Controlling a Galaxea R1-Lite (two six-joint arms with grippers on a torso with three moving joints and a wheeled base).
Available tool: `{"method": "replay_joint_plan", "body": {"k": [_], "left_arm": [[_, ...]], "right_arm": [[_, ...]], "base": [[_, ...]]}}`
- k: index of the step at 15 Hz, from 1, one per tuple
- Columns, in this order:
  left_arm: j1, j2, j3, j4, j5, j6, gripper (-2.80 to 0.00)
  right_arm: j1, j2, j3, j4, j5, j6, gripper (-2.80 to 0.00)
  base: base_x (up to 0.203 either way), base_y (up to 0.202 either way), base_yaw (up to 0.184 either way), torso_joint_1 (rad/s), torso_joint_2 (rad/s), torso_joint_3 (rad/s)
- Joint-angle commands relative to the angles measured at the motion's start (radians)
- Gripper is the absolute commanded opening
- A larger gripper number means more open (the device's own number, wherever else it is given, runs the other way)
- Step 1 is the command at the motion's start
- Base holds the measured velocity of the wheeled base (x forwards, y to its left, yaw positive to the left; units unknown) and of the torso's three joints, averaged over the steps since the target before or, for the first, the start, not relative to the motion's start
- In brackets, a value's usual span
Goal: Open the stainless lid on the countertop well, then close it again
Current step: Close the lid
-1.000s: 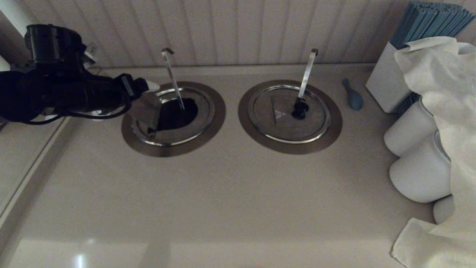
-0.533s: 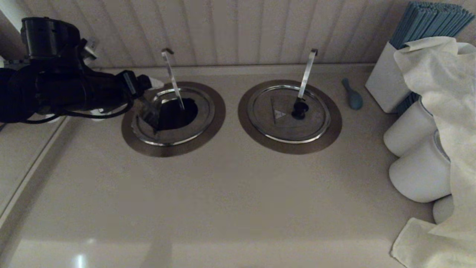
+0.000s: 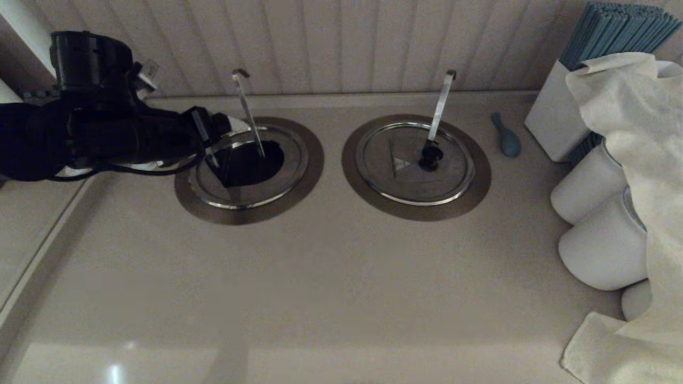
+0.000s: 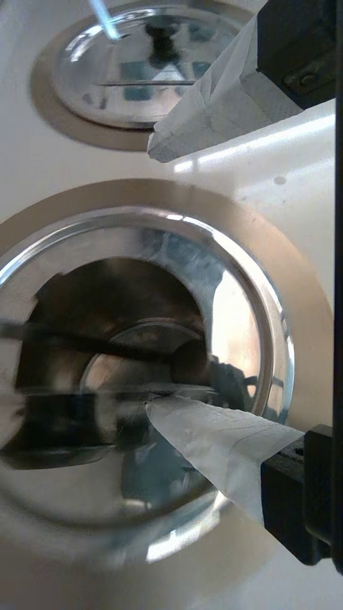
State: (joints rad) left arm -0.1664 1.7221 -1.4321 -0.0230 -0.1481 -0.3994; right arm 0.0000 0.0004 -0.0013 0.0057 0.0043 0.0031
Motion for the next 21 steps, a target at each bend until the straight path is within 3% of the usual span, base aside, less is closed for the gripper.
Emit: {"method": "replay_joint_plan", "body": {"k": [1,12,17,21], "left_arm": [[-0.017,0.014,0.004,-0.002,-0.001,-0.004,0.0],[-0.091,0.024,0.027,-0.015,0.03,-0.003,0.0],[-0.093,0.016,0.024,-0.022,0.05,-0.003,0.0],[-0.087,0.079,0.017,-0.19,0.048,0.003,0.0]], "right_arm": [[0.0,0.0,0.001,0.0,0.0,0.0,-2.8],[0.0,0.0,0.0,0.0,0.0,0.0,-2.8],[0.0,0.0,0.0,0.0,0.0,0.0,-2.8],[0.0,0.0,0.0,0.0,0.0,0.0,-2.8]], "base": [[0.0,0.0,0.0,0.0,0.0,0.0],[0.0,0.0,0.0,0.0,0.0,0.0],[0.0,0.0,0.0,0.0,0.0,0.0],[0.0,0.0,0.0,0.0,0.0,0.0]]}}
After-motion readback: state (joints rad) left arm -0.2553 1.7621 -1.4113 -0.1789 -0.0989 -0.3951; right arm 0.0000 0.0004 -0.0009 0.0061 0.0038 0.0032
